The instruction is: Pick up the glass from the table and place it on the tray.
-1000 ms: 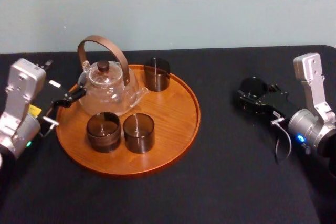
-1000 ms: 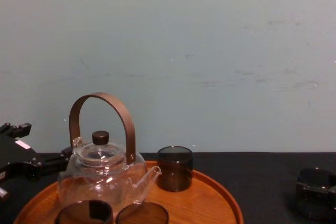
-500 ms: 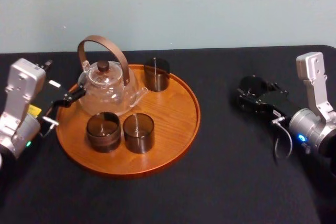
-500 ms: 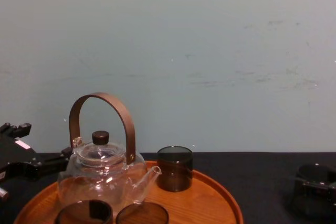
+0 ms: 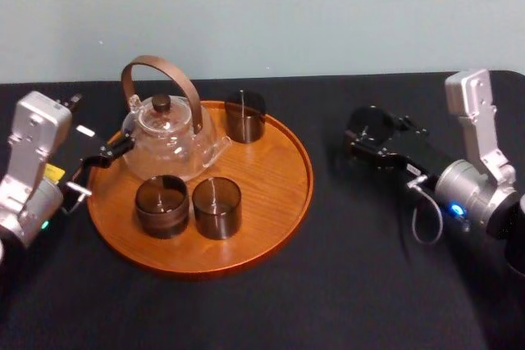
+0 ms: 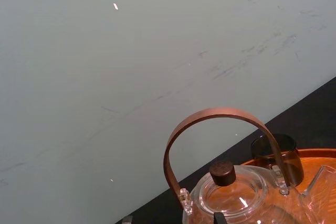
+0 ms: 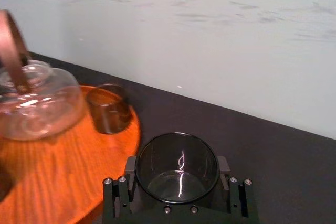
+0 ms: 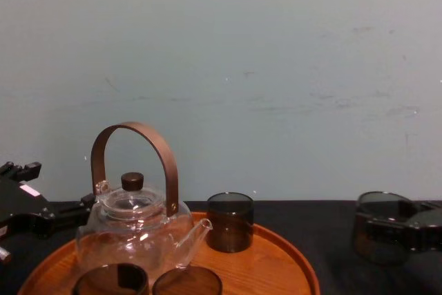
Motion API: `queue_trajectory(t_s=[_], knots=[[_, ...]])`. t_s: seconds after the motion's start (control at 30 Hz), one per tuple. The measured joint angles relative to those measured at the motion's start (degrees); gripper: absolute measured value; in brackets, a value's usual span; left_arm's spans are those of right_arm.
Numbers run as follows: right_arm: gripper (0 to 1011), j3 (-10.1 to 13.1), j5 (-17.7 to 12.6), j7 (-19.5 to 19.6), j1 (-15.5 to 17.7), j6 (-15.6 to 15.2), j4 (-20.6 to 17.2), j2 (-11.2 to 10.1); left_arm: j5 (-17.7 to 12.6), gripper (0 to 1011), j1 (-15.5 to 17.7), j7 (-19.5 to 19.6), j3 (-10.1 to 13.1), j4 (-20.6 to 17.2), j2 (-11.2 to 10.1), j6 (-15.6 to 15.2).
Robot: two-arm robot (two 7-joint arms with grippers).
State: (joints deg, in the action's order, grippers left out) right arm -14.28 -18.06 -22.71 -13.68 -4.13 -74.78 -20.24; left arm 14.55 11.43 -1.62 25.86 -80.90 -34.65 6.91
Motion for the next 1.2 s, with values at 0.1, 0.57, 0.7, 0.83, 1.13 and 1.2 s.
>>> queue_trajectory(t_s=[0.1, 0.57, 0.7, 0.83, 1.13, 1.2], knots=[[904, -1.29, 0.11, -0.42, -0.37, -0.06, -0.64, 0.31, 0.00, 1001, 0.00, 0.00, 0.00, 0.00, 0.00, 0.00], [904, -6.80, 1.18, -2.30, -4.11, 0.94, 1.90, 2.63, 0.00, 1001, 0.00, 0.00, 0.00, 0.00, 0.00, 0.00], [904, -8.05, 1.23, -3.05, -5.22, 1.67, 3.53, 3.42, 0.00, 1001, 0.00, 0.00, 0.00, 0.00, 0.00, 0.00], [905, -8.87, 1.17, -3.74, -6.08, 2.30, 4.92, 4.11, 0.00, 1001, 0.00, 0.00, 0.00, 0.00, 0.00, 0.00], [904, -11.03, 1.24, -4.83, -8.04, 3.85, 8.52, 5.76, 0.00, 1001, 0.00, 0.00, 0.00, 0.00, 0.00, 0.00], [905, -11.43, 1.37, -4.91, -8.49, 4.23, 9.39, 6.15, 0.00, 1001, 0.00, 0.00, 0.00, 0.00, 0.00, 0.00]])
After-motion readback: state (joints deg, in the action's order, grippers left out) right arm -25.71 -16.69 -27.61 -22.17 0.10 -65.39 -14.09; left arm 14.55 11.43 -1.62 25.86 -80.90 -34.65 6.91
